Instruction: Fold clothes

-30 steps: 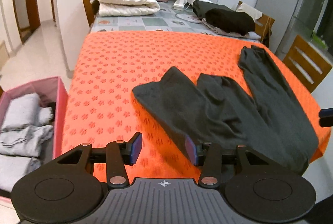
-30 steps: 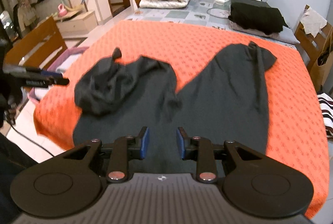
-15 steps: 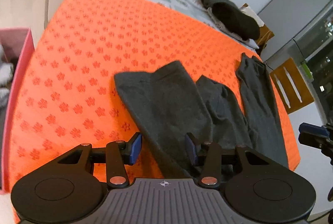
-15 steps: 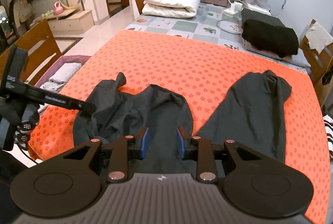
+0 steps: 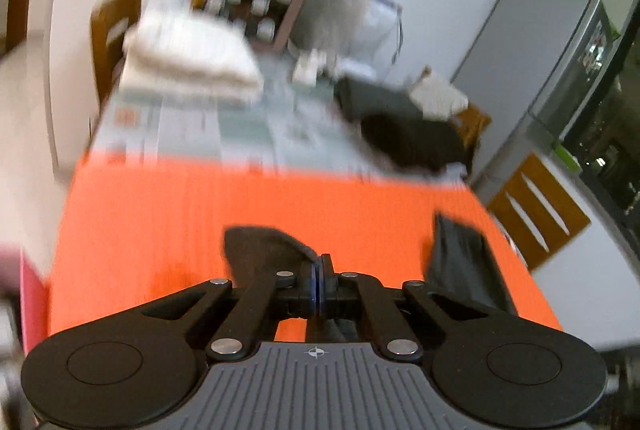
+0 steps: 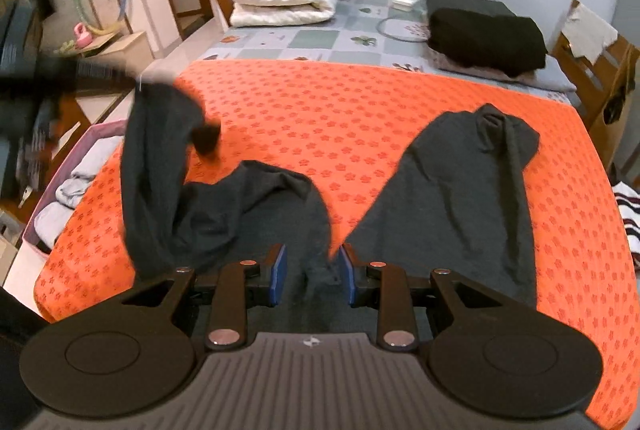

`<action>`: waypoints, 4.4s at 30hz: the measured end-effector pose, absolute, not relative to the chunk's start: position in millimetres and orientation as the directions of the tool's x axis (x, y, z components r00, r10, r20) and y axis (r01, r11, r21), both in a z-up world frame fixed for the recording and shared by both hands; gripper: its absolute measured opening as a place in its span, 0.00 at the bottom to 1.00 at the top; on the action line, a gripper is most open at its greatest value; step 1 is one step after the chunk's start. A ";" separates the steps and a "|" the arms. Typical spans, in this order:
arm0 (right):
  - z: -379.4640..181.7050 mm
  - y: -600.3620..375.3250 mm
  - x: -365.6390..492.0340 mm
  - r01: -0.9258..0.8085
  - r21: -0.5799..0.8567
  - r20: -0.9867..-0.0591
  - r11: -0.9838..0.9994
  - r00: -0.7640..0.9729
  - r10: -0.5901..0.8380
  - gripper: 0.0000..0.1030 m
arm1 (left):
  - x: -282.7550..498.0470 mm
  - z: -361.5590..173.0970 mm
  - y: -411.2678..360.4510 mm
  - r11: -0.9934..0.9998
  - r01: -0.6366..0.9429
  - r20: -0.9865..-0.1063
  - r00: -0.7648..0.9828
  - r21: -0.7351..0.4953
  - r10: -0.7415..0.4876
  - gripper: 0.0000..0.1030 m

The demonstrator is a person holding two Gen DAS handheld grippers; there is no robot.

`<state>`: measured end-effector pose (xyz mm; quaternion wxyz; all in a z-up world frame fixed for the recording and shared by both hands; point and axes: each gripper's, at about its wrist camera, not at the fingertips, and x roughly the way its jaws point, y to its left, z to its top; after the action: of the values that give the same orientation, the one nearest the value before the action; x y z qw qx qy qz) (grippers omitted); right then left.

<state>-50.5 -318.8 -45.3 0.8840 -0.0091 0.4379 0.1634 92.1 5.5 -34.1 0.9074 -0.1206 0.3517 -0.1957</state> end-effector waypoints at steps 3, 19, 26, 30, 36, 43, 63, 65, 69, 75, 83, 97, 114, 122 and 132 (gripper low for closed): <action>-48.7 -325.8 -41.5 -0.285 0.136 -0.776 0.949 0.565 0.281 0.32 | 131.0 -5.4 -0.8 0.909 0.276 -0.548 0.729 -0.314 -0.410 0.03; -71.4 -346.5 16.1 -0.235 0.180 -0.788 0.955 0.547 0.283 0.32 | 262.5 61.5 0.0 0.947 0.207 -0.400 0.868 -0.246 -0.294 0.03; -83.8 -344.0 53.8 -0.241 0.181 -0.813 0.954 0.509 0.283 0.32 | 300.7 26.1 17.9 0.948 0.163 -0.465 0.840 -0.275 -0.279 0.03; -92.9 -343.5 70.6 -0.240 0.182 -0.831 0.954 0.481 0.280 0.32 | 321.8 2.7 28.3 0.948 0.136 -0.508 0.818 -0.287 -0.271 0.03; -101.6 -342.5 87.0 -0.236 0.182 -0.848 0.954 0.453 0.274 0.32 | 349.9 -32.4 44.1 0.951 0.087 -0.571 0.782 -0.298 -0.251 0.07; -99.1 -347.6 90.1 -0.221 0.169 -0.849 0.961 0.462 0.255 0.33 | 354.8 -57.8 64.2 0.959 0.011 -0.624 0.757 -0.282 -0.193 0.49; -31.6 -411.9 31.9 -0.151 0.163 -0.778 0.975 0.587 0.222 0.39 | 191.2 1.6 6.3 0.955 0.140 -0.626 0.729 -0.260 -0.277 0.75; -27.6 -424.1 24.4 -0.167 0.154 -0.772 0.974 0.594 0.225 0.40 | 171.1 4.4 -7.9 0.959 0.143 -0.623 0.734 -0.246 -0.269 0.77; -25.3 -451.1 12.1 -0.224 0.126 -0.769 0.966 0.593 0.238 0.40 | 125.6 10.8 -42.4 0.971 0.139 -0.604 0.763 -0.194 -0.230 0.80; -28.8 -496.4 4.8 -0.368 0.115 -0.767 0.923 0.557 0.317 0.40 | 53.5 6.7 -99.5 0.979 0.053 -0.605 0.780 -0.195 -0.163 0.81; -22.4 -541.9 10.9 -0.535 0.092 -0.766 0.840 0.501 0.403 0.40 | -23.4 -10.7 -176.9 0.973 -0.077 -0.639 0.765 -0.216 -0.082 0.81; -28.4 -605.8 69.1 -0.658 0.113 -0.747 0.745 0.438 0.500 0.40 | -54.0 -18.6 -293.8 0.975 -0.145 -0.647 0.762 -0.167 0.003 0.81; -34.9 -637.2 206.4 -0.871 0.120 -0.752 0.477 0.234 0.616 0.40 | -80.4 -34.9 -449.5 0.821 -0.533 -0.662 0.693 -0.204 0.285 0.81; -42.7 -608.7 249.9 -0.900 0.072 -0.769 0.430 0.225 0.598 0.40 | -67.2 -39.3 -481.9 0.826 -0.535 -0.673 0.678 -0.177 0.295 0.81; -89.4 -539.7 309.0 -0.989 0.021 -0.829 0.145 0.064 0.556 0.40 | -28.8 -65.5 -504.1 0.719 -0.675 -0.714 0.585 -0.167 0.384 0.80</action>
<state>309.0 -539.7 -89.4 0.6651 -0.2998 0.3611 0.5809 -28.8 -504.1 -65.5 0.8637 -0.2160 0.3369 0.3065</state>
